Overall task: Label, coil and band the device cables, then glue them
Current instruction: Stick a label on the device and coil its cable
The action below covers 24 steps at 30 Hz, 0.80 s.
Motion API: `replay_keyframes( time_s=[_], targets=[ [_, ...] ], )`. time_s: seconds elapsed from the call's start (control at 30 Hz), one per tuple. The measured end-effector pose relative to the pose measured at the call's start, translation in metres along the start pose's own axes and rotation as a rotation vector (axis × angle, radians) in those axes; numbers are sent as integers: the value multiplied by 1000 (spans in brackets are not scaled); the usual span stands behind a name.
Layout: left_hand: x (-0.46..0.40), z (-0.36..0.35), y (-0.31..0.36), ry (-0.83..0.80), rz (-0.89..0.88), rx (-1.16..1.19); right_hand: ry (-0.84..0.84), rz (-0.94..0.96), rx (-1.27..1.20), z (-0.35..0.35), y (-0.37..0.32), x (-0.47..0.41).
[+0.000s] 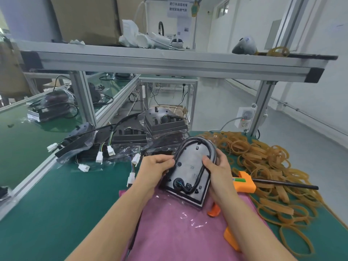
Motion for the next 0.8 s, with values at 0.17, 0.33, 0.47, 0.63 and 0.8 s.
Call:
replay_keyframes(
  time_s=[0.17, 0.33, 0.47, 0.63, 0.8],
  targets=[
    [-5, -5, -3, 53, 32, 39, 12, 34, -34, -6, -9, -12],
    [-12, -1, -13, 87, 128, 108, -38, -19, -103, -8, -11, -14],
    [-16, 5, -12, -160, 222, 56, -76, -135, -182, -6, -11, -14],
    [-18, 7, -7, -289, 304, 105, -120, -155, -157, -11, -11, -10],
    [-19, 4, -10, -210, 304, 135, -138, -101, -36, -17, -12, -12]
  ],
)
Point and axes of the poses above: each hand's wrist, its own x-axis away from the middle knuckle, its own z-axis out of the back of the hand, y = z × x, the point moved 2 cm from there along -x, towards the middle knuckle, and after that the axes turned 8 degrees about -z, right-handed, at the moved point
